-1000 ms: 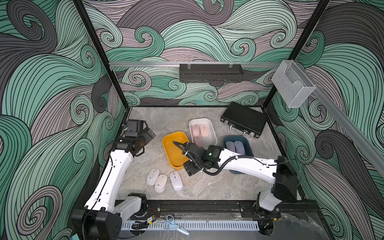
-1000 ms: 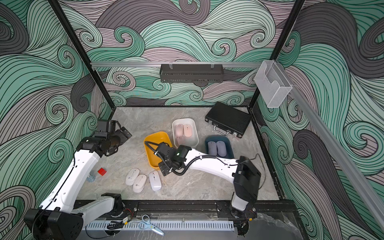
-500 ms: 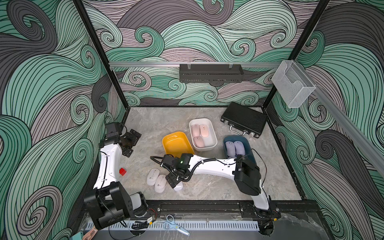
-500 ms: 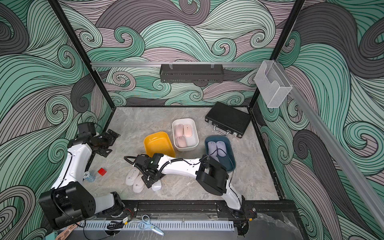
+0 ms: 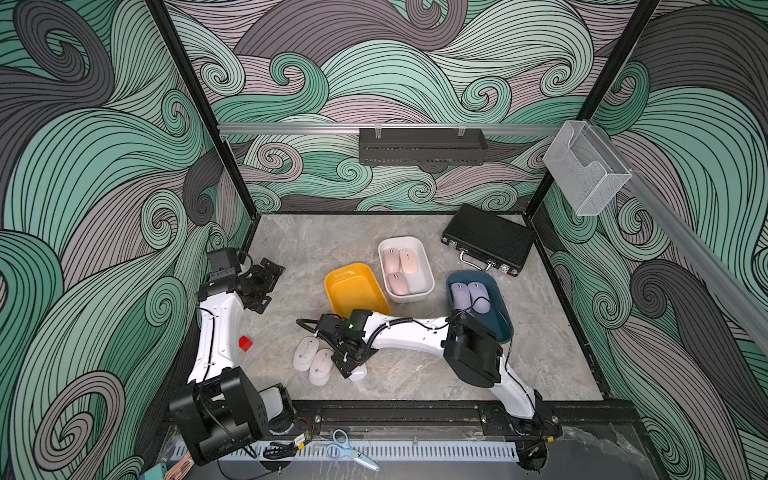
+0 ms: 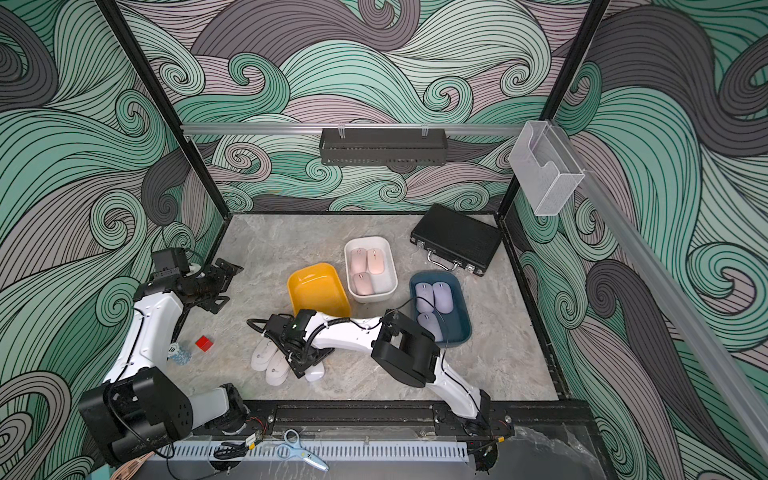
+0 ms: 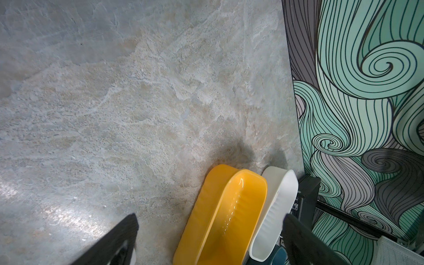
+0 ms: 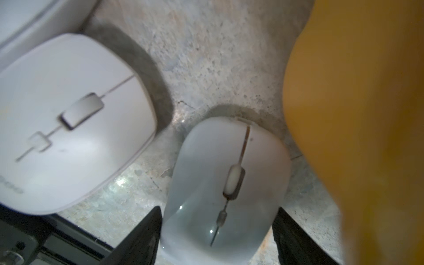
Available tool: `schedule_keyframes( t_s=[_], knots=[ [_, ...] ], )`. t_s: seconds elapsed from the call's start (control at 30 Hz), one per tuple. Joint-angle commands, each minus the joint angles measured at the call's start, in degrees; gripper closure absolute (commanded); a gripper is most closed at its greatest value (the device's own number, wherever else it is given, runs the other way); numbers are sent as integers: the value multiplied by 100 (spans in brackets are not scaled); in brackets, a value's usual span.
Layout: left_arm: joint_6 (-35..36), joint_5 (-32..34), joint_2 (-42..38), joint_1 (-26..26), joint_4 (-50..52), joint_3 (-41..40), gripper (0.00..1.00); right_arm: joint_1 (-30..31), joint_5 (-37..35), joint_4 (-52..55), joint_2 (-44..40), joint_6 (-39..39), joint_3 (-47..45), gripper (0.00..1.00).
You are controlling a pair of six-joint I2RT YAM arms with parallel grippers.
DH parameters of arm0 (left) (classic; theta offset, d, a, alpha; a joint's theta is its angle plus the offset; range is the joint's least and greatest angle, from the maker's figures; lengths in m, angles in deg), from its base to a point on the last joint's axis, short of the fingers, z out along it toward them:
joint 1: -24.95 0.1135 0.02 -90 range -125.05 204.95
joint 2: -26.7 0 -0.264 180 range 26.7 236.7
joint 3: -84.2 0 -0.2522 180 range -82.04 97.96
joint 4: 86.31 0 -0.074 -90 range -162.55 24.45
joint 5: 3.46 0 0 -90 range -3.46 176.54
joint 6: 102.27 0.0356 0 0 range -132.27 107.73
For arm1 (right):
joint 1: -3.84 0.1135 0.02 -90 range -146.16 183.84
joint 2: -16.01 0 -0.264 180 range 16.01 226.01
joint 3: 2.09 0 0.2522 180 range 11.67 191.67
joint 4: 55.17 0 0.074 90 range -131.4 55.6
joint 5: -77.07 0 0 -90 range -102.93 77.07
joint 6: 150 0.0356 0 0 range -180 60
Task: Place the mice by color into the storage box
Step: Pick up the mouse from the center of the board, then place the mouse in the storage box.
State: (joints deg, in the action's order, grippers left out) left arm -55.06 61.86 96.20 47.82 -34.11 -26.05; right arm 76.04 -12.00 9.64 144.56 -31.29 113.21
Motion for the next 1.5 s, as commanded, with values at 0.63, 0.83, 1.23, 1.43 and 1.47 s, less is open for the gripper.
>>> schedule_keyframes(
  t_s=[0.63, 0.83, 1.23, 1.43, 1.47],
  knots=[
    [192, -397, -76, 115, -223, -91, 4, 39, 39, 164, -1734, -260, -829, 48],
    [157, -573, -48, 117, -369, -173, 4, -496, -504, 374, -2114, -577, -274, 49],
    [148, -677, 83, 121, -418, -193, 5, -1804, -123, 730, 930, -1300, 3076, 51],
    [144, -678, 73, 115, -441, -246, 5, -1872, -42, 967, 1829, -1307, 3991, 51],
    [139, -687, 88, 115, -455, -244, 5, -1868, -4, 977, 1902, -1311, 4065, 51]
  ],
)
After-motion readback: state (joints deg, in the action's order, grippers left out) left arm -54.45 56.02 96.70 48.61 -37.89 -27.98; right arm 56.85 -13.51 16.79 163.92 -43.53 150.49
